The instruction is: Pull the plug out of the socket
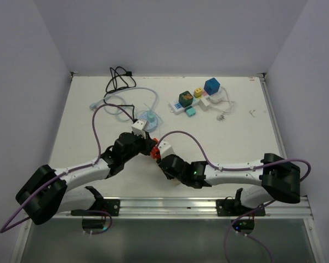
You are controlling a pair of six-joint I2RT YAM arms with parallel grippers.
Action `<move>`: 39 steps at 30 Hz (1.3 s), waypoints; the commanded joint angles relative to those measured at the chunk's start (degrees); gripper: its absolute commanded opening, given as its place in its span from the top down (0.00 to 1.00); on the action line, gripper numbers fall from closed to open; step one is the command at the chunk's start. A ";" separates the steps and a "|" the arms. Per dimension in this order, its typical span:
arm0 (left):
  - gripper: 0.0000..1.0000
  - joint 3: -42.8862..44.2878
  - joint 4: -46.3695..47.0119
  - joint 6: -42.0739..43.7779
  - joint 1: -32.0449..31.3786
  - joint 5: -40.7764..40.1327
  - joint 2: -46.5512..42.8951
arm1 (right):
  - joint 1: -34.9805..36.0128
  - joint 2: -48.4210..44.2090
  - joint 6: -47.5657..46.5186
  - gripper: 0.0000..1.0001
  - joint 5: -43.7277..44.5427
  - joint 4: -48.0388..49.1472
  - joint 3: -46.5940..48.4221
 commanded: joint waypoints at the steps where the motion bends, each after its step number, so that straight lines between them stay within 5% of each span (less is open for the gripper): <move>1: 0.91 1.15 -2.16 0.41 -0.44 -3.07 2.63 | 2.83 1.89 -0.70 1.00 7.55 -6.32 2.76; 6: 0.92 0.71 -3.92 -0.20 -0.45 -4.12 2.64 | 1.87 -1.61 2.73 1.00 4.75 -2.72 -0.05; 15: 0.92 -3.86 -0.94 -2.31 -0.71 -3.94 2.20 | -8.15 -8.47 9.15 1.00 -16.08 8.00 -8.05; 18: 0.92 -4.04 -0.67 -2.48 -0.80 -3.86 3.16 | -7.46 -8.04 7.40 1.00 -15.22 5.49 -6.83; 22: 0.92 -3.34 -0.93 -2.31 -1.06 -4.12 4.39 | 0.00 -0.87 4.32 1.00 2.40 -5.15 2.12; 28: 0.93 -2.28 -2.16 -2.13 -1.68 -4.91 6.50 | 5.64 7.78 5.81 1.00 13.35 -14.40 9.96; 32: 0.94 -2.19 -3.57 -3.19 -1.85 -6.40 6.95 | 5.38 4.54 7.48 1.00 11.78 -11.24 6.81; 39: 0.95 -3.51 -2.69 -4.33 -1.94 -7.11 6.77 | -4.18 -7.76 10.99 1.00 -8.58 0.08 -3.11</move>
